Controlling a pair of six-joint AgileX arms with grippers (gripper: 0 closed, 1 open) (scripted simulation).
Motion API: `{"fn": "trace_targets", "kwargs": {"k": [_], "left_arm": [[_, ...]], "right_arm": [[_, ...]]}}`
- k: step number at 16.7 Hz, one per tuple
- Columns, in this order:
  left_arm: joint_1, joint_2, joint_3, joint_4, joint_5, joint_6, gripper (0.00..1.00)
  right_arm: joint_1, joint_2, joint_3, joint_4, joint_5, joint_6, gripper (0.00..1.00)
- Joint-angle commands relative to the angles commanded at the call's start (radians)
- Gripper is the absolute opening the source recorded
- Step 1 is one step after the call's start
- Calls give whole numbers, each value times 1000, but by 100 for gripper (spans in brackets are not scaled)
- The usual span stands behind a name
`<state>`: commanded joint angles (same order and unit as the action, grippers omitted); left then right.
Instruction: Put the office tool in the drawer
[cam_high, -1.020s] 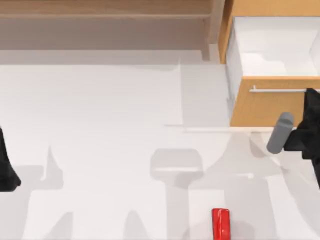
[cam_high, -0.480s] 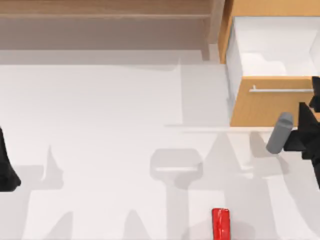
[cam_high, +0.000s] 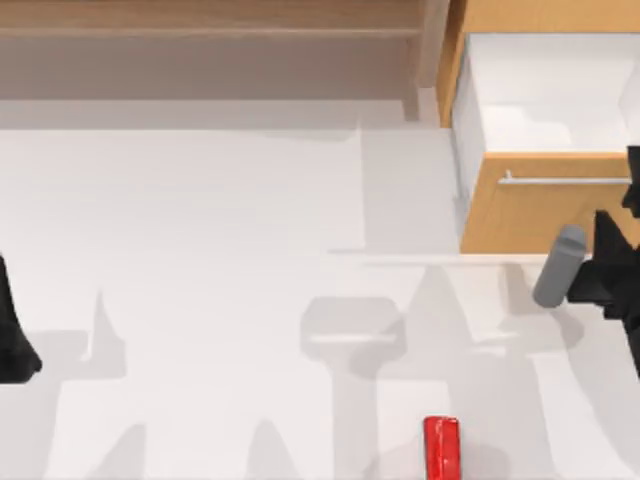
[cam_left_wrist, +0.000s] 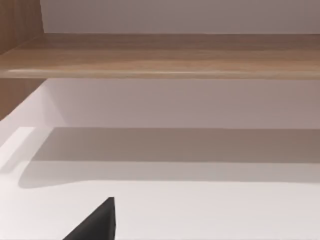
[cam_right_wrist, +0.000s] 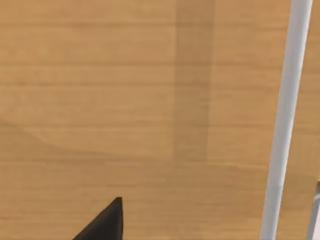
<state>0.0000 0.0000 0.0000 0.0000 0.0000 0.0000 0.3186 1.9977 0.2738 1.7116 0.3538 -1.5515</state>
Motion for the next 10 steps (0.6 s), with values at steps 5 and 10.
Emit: {"fn": "trace_targets", "kwargs": {"k": [5, 10], "left_arm": [[0, 0, 0, 0, 0, 0, 100], [0, 0, 0, 0, 0, 0, 100]], "right_arm": [[27, -7, -63, 55, 27, 0, 100], [29, 47, -75, 44, 30, 1, 100]]}}
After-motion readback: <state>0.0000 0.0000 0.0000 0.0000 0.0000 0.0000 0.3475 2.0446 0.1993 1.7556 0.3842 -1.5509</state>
